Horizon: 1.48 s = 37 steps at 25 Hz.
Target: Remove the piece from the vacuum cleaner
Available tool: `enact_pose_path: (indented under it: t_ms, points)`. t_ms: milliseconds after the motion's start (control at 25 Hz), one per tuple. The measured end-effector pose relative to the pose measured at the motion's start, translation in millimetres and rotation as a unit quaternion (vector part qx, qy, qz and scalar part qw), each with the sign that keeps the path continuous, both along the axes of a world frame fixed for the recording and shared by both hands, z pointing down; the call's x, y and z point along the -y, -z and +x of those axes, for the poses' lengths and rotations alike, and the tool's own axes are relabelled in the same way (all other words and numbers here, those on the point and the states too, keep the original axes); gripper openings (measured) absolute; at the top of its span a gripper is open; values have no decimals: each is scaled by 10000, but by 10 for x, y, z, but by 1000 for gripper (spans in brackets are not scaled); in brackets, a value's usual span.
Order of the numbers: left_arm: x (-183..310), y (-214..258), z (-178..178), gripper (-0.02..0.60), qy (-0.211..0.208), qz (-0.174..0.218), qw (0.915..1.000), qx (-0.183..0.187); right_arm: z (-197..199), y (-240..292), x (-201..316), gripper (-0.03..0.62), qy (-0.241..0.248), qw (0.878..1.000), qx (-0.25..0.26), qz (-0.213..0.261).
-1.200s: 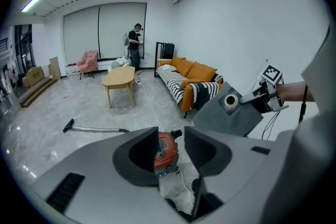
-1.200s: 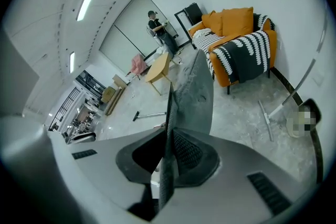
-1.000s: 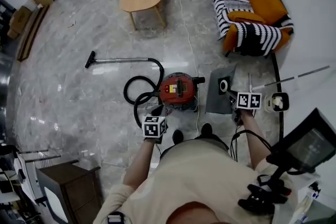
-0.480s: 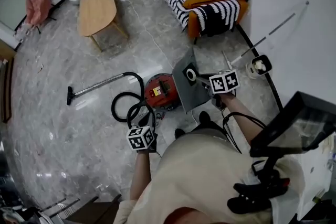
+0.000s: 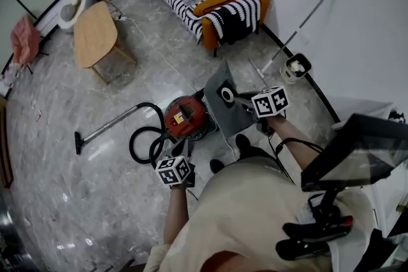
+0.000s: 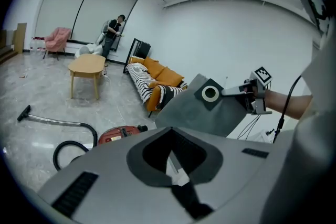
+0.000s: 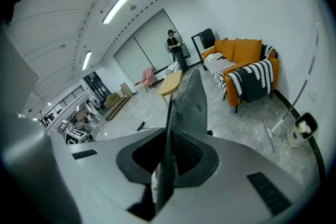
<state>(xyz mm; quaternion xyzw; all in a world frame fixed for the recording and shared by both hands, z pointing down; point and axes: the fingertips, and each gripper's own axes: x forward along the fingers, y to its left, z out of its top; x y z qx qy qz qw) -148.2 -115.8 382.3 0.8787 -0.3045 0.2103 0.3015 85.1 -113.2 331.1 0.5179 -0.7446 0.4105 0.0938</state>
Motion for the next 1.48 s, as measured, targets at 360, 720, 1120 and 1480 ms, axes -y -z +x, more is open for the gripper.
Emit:
enact_pose_path:
  t_ms: [360, 720, 1120, 1480]
  points:
    - [-357, 184, 614, 5, -367, 198, 9991, 31, 396, 31, -572, 34, -46, 9997, 118, 232]
    - [-1321, 204, 1992, 5, -999, 274, 9945, 182, 1371, 9, -1543, 34, -104, 9985, 428, 313]
    - [-1985, 164, 2432, 5, -943, 117, 9940, 534, 1943, -420, -2340, 34, 13, 9987, 444, -245]
    - [-1532, 360, 2040, 5, -923, 235, 9914, 899, 1887, -120, -1977, 34, -226, 9982, 545, 81]
